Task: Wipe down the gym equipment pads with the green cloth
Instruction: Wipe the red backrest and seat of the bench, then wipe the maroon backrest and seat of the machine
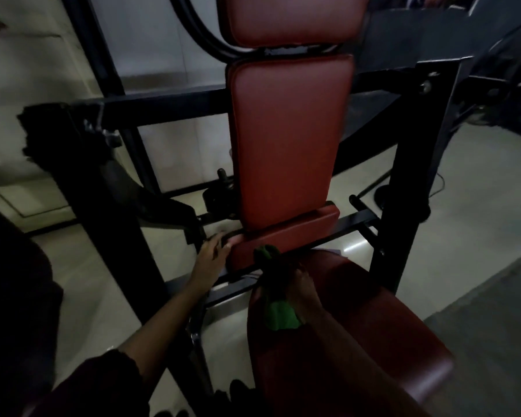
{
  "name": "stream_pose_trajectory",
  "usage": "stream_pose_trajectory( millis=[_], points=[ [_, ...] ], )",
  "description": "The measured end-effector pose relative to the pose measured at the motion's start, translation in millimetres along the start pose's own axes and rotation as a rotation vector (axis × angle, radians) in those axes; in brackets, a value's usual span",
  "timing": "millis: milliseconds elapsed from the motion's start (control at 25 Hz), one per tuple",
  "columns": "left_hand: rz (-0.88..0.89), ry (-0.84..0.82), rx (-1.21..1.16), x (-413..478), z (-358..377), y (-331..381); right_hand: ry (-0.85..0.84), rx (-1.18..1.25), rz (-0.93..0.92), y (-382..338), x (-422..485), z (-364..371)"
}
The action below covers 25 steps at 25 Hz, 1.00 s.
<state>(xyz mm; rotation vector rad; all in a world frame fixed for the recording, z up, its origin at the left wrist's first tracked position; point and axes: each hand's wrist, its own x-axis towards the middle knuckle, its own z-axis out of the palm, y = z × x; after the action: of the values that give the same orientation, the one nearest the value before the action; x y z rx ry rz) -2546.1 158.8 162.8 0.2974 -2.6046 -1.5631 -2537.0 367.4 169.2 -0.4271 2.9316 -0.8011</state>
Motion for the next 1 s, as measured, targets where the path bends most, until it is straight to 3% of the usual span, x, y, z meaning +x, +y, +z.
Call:
stream_pose_trajectory(
  millis=[120,280,480,840,1000],
  points=[
    [-0.097,-0.005,0.035,-43.1,-4.5,-17.7,0.010,0.110,-0.040,-4.6,-17.8,8.0],
    [-0.082,0.017,0.066,-121.6,-24.7,-39.3,-0.254,0.194,-0.077,-19.8,-59.4,21.0],
    [-0.207,0.138,0.006,-254.0,-51.5,-74.6,-0.487,0.038,-0.212,-52.8,-125.6,62.7],
    [-0.658,0.555,-0.047,-588.9,-107.3,-142.8,-0.854,0.150,-0.553,-178.7,-327.1,116.2],
    [-0.920,0.841,-0.015,-741.7,-125.3,-156.2,-1.027,-0.008,-0.830,-248.6,-391.1,162.7]
  ],
)
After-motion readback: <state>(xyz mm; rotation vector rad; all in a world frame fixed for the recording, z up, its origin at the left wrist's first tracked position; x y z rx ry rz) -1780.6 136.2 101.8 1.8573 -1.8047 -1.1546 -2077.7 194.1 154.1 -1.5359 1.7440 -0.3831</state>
